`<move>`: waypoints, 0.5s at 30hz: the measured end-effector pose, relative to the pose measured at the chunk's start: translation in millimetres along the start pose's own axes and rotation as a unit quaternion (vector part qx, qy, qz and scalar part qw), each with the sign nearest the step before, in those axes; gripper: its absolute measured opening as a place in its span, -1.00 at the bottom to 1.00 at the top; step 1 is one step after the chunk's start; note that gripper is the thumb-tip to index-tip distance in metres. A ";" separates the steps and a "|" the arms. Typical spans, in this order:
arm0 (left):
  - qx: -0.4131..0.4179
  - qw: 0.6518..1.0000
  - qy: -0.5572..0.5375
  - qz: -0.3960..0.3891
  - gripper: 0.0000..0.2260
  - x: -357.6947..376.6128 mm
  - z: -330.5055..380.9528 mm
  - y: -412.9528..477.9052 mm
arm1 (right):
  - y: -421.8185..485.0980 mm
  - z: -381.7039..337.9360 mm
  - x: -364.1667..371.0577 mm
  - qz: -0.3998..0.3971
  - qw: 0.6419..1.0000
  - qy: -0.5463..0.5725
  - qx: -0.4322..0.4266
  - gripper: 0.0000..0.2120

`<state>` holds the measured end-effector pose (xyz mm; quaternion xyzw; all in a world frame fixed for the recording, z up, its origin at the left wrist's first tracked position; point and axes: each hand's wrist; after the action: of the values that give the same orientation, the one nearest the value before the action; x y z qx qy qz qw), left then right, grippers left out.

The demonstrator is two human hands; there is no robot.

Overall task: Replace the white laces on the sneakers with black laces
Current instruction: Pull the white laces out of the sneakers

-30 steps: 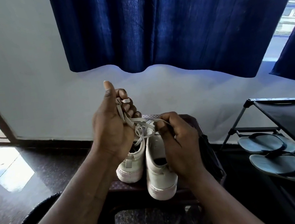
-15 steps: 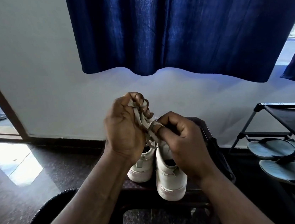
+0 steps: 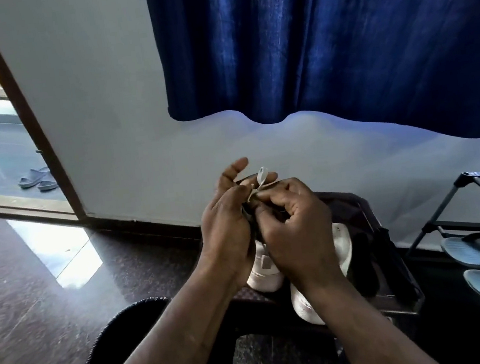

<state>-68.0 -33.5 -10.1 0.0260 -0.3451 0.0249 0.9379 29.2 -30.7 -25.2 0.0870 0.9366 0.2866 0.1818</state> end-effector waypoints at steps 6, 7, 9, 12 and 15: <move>0.014 0.995 0.010 0.094 -0.73 -37.4 9.2 -10.8 | -8.4 -9.0 40.2 -0.016 0.998 -0.046 0.051 -0.73; 0.011 0.994 0.001 0.108 -0.72 -45.7 10.1 -13.5 | -9.9 -8.6 47.8 -0.038 0.996 -0.054 0.062 -0.69; 0.000 0.992 -0.023 0.127 -0.70 -60.3 11.3 -19.7 | -15.8 -8.4 62.4 -0.086 0.991 -0.083 0.054 -0.72; -0.011 0.990 -0.012 0.142 -0.70 -84.8 16.4 -24.5 | -32.5 -15.3 88.7 -0.098 0.990 -0.103 0.002 -0.79; 0.000 0.989 -0.015 0.149 -0.71 -110.1 25.4 -26.6 | -46.0 -23.3 112.0 -0.112 0.988 -0.104 -0.020 -0.79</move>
<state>-166.4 -65.0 -63.1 -0.0247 -0.3592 0.1638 0.9184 -85.5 -50.4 -66.0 0.0070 0.9106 0.2729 0.3104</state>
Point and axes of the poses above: each hand's wrist, its own y-axis towards the middle knuckle, its own x-axis out of the palm, z = x × y, and after that the axes turned 1 degree about -x, right-handed
